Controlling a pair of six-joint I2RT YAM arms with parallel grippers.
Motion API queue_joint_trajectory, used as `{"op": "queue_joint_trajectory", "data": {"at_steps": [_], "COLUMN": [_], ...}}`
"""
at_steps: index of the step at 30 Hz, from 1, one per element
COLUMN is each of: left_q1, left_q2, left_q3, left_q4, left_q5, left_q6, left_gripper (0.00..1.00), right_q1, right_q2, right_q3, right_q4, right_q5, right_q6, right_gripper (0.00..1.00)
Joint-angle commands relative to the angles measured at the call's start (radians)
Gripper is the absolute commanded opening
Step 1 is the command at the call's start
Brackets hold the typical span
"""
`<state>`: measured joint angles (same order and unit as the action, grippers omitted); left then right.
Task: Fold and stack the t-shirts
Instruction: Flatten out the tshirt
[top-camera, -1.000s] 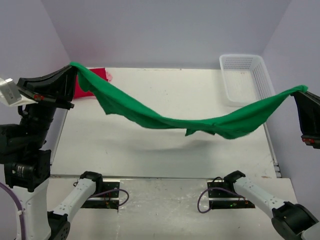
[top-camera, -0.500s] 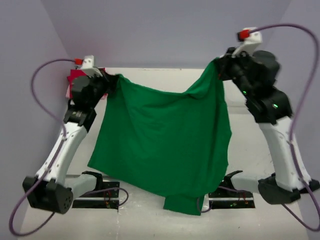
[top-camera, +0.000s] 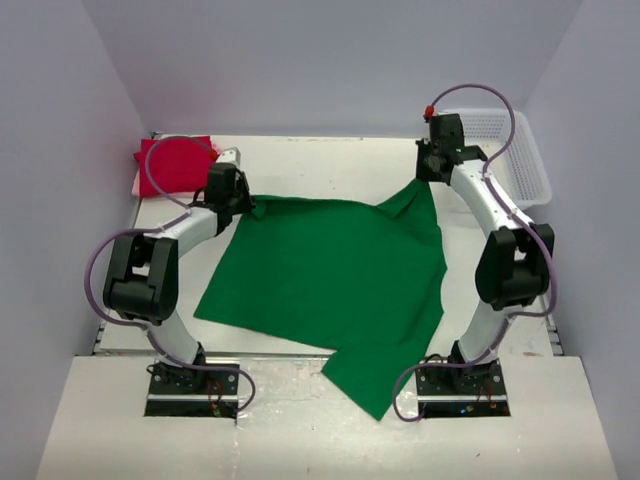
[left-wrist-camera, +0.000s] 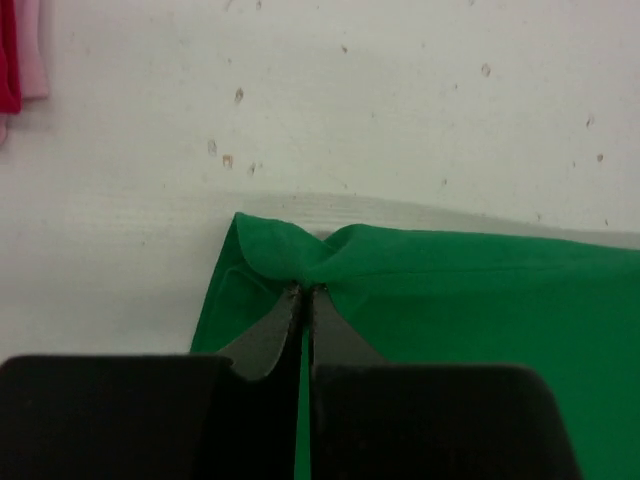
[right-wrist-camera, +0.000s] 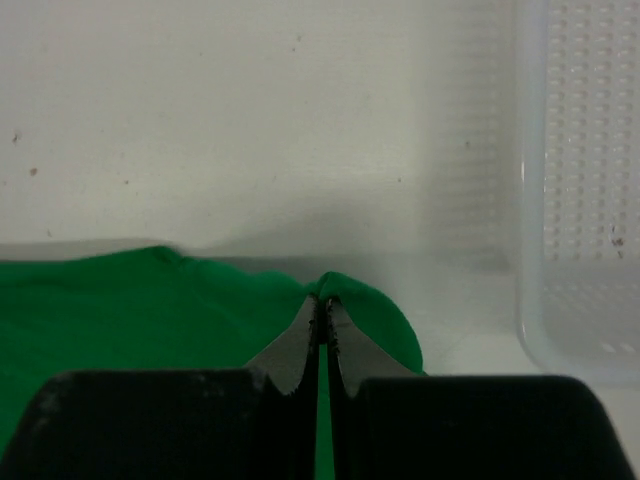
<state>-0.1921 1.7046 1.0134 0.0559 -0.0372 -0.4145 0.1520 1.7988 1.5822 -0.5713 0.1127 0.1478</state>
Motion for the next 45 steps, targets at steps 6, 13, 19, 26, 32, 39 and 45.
{"op": "queue_joint_trajectory", "data": {"at_steps": [6,13,19,26,32,39,45], "left_q1": [0.022,0.072,0.074,0.074,0.075,0.075,0.075], "left_q2": [0.078,0.107,0.078,0.087,0.159,0.182,0.237], "left_q3": [0.109,0.203,0.269,0.304,0.381,0.462,0.537], "left_q4": [0.073,-0.005,-0.091,-0.125,-0.223,-0.28,-0.349], "left_q5": [-0.047,-0.046,-0.139,-0.144,-0.24,-0.224,-0.236], "left_q6": [0.1,0.186,0.217,0.227,0.2,0.174,0.203], "left_gripper": [0.0,0.0,0.0,0.0,0.0,0.0,0.0], "right_q1": [-0.034,-0.042,-0.043,-0.04,-0.014,0.035,0.096], "right_q2": [0.27,0.244,0.224,0.195,0.133,0.064,-0.018], "right_q3": [0.451,0.444,0.455,0.414,0.317,0.285,0.142], "right_q4": [-0.08,-0.091,-0.102,-0.136,-0.134,-0.171,-0.17], "right_q5": [-0.033,-0.007,0.004,-0.024,-0.018,-0.036,-0.01], "right_q6": [-0.045,-0.044,-0.031,0.004,0.029,0.047,0.101], "right_gripper": [0.0,0.0,0.0,0.0,0.0,0.0,0.0]}}
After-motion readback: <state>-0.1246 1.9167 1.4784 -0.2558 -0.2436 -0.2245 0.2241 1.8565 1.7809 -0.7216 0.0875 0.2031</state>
